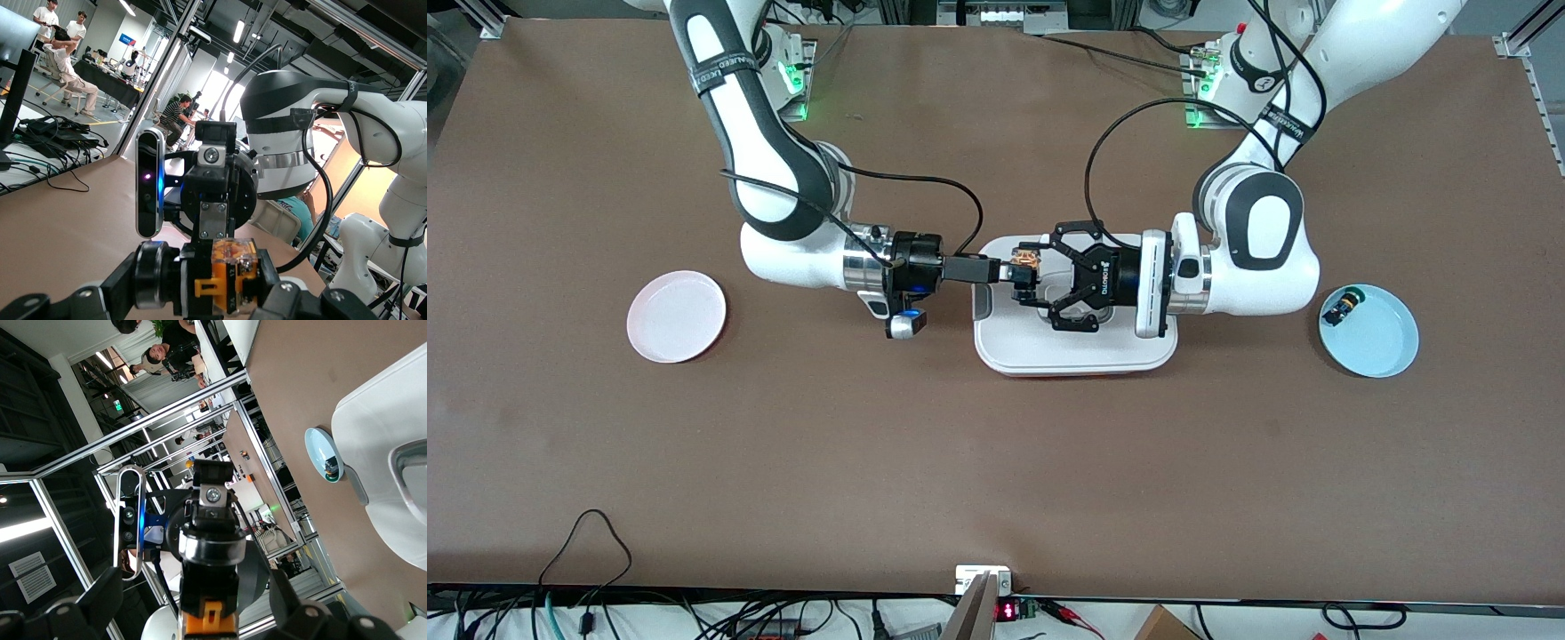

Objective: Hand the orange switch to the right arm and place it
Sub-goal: 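Grasp the orange switch with the right gripper from the left gripper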

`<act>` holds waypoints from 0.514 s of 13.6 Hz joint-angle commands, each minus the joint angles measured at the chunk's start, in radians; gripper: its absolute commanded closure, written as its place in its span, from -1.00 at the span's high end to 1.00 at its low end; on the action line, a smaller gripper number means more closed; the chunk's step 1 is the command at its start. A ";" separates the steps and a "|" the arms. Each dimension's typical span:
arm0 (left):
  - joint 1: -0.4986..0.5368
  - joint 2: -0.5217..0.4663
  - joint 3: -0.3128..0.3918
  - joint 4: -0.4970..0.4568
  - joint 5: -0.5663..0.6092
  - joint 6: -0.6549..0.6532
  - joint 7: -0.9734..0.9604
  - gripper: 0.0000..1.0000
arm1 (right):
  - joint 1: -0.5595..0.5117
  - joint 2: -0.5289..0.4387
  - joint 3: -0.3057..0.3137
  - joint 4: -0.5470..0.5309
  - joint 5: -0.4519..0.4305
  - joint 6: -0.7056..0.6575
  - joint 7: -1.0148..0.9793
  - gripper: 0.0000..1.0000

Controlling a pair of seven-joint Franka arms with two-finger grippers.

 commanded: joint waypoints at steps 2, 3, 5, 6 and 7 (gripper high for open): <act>0.000 0.000 -0.011 -0.003 -0.041 0.015 0.052 -0.49 | 0.004 -0.002 -0.008 -0.002 0.027 0.007 -0.027 0.57; 0.000 0.001 -0.011 -0.003 -0.041 0.016 0.052 -0.49 | -0.001 -0.002 -0.008 -0.002 0.027 0.001 -0.027 0.53; 0.002 0.000 -0.011 -0.001 -0.041 0.015 0.052 -0.49 | -0.002 -0.002 -0.008 -0.002 0.027 0.001 -0.028 0.33; 0.002 0.000 -0.011 -0.001 -0.041 0.016 0.052 -0.49 | -0.001 -0.002 -0.008 -0.002 0.027 0.001 -0.030 0.22; 0.002 0.000 -0.011 -0.001 -0.041 0.016 0.052 -0.49 | -0.001 -0.002 -0.008 -0.002 0.027 0.001 -0.039 0.09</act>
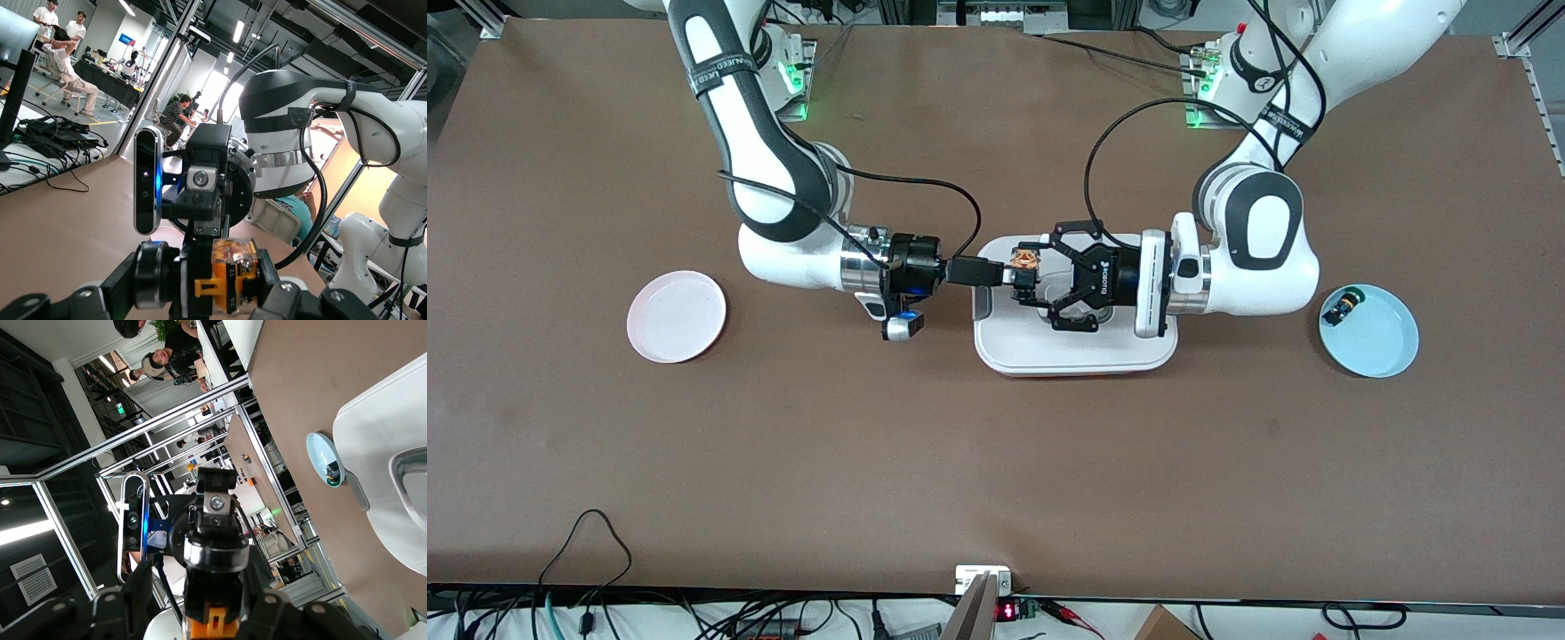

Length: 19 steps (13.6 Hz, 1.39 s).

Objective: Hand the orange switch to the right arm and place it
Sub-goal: 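Grasp the orange switch with the right gripper from the left gripper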

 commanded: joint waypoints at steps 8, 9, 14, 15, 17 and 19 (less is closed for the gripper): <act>0.001 0.003 -0.009 -0.003 -0.041 0.015 0.051 -0.30 | 0.003 -0.002 0.001 -0.002 0.026 0.000 -0.065 -1.00; 0.002 0.001 -0.009 -0.004 -0.041 0.015 0.052 0.70 | 0.000 -0.002 0.001 0.001 0.026 -0.002 -0.064 -1.00; 0.030 -0.005 -0.011 -0.004 -0.038 -0.002 0.017 1.00 | -0.010 -0.002 -0.002 0.008 0.024 -0.005 -0.050 -1.00; 0.039 -0.008 -0.009 -0.004 -0.032 -0.031 -0.003 1.00 | -0.022 -0.003 -0.004 0.008 0.021 -0.008 -0.050 -1.00; 0.073 -0.008 -0.006 -0.004 0.003 -0.092 -0.062 1.00 | -0.073 -0.005 -0.007 0.008 0.001 -0.093 -0.054 -1.00; 0.103 -0.011 -0.008 0.005 0.112 -0.129 -0.150 1.00 | -0.140 -0.005 -0.007 0.008 -0.096 -0.176 -0.053 -1.00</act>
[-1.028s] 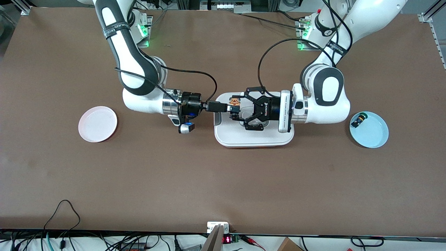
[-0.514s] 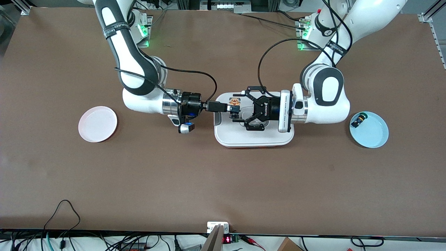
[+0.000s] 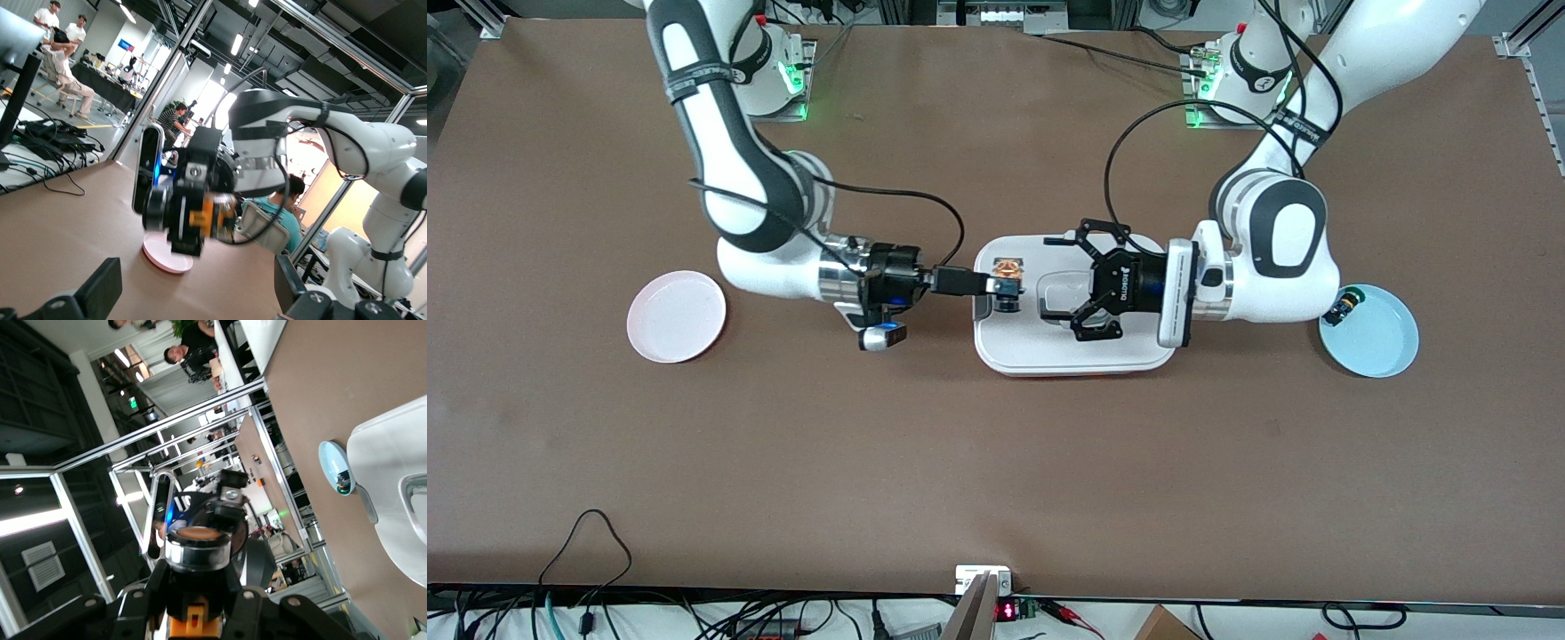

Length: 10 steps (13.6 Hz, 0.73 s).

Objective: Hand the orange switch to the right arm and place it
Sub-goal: 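Open the left gripper and carry the switch toward the white plate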

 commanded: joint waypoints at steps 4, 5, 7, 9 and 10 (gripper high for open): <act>0.084 -0.058 -0.007 0.014 0.294 -0.137 -0.309 1.00 | -0.192 -0.006 0.006 0.052 -0.336 -0.230 -0.012 -1.00; 0.100 -0.067 -0.006 0.014 0.356 -0.171 -0.371 1.00 | -0.231 -0.006 0.005 0.070 -0.420 -0.274 -0.011 -1.00; 0.137 -0.074 -0.006 0.021 0.487 -0.235 -0.506 1.00 | -0.294 -0.012 -0.006 0.105 -0.563 -0.394 -0.009 -1.00; 0.156 -0.072 -0.001 0.067 0.624 -0.318 -0.664 1.00 | -0.367 -0.016 -0.012 0.154 -0.754 -0.489 0.006 -1.00; 0.171 -0.072 0.000 0.082 0.670 -0.332 -0.738 1.00 | -0.374 -0.044 -0.014 0.152 -0.863 -0.491 0.001 -1.00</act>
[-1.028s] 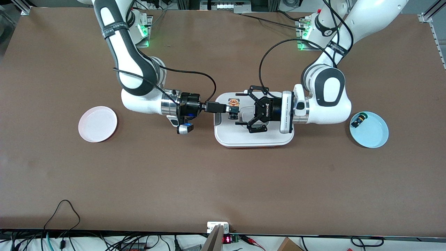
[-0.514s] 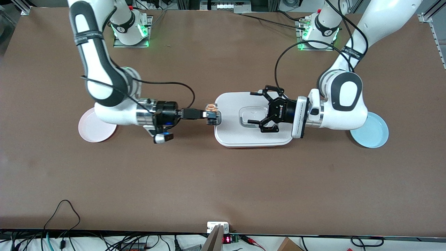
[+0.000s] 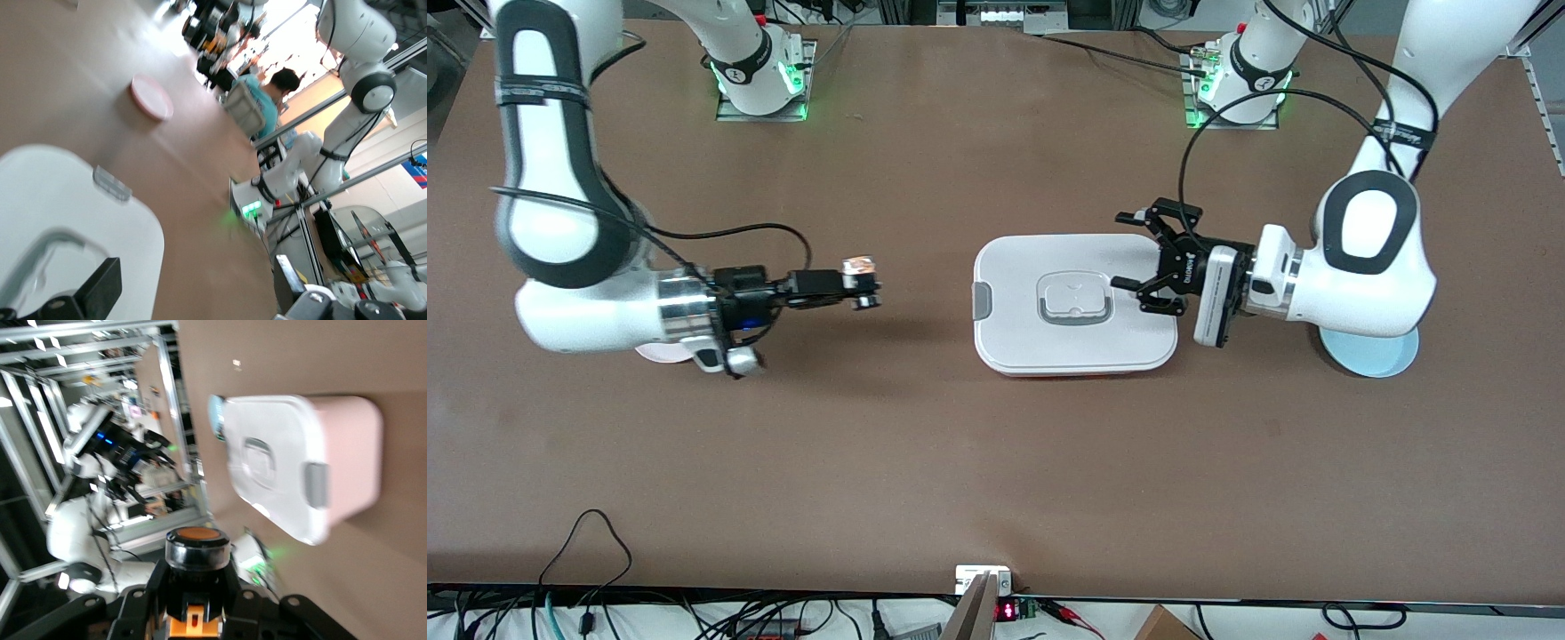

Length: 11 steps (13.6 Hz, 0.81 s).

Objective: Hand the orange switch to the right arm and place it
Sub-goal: 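Open the left gripper and carry the switch toward the white plate, then lower the orange switch onto the white plate and open the right gripper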

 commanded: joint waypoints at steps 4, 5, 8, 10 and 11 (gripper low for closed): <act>0.072 -0.010 0.001 0.130 0.346 -0.159 -0.437 1.00 | -0.016 -0.214 0.009 -0.086 -0.712 0.092 0.017 -1.00; 0.068 -0.006 -0.008 0.174 0.484 -0.193 -0.512 1.00 | -0.016 -0.255 0.015 -0.148 -0.827 0.179 0.014 -1.00; 0.040 -0.009 -0.019 0.291 0.722 -0.291 -0.695 1.00 | -0.016 -0.335 0.020 -0.358 -1.021 0.413 0.015 -1.00; 0.008 -0.007 -0.017 0.381 0.864 -0.406 -0.815 1.00 | -0.023 -0.357 0.032 -0.495 -1.117 0.606 0.015 -1.00; -0.003 -0.010 -0.005 0.403 0.917 -0.428 -0.827 1.00 | -0.031 -0.357 0.033 -0.559 -1.146 0.698 0.009 -1.00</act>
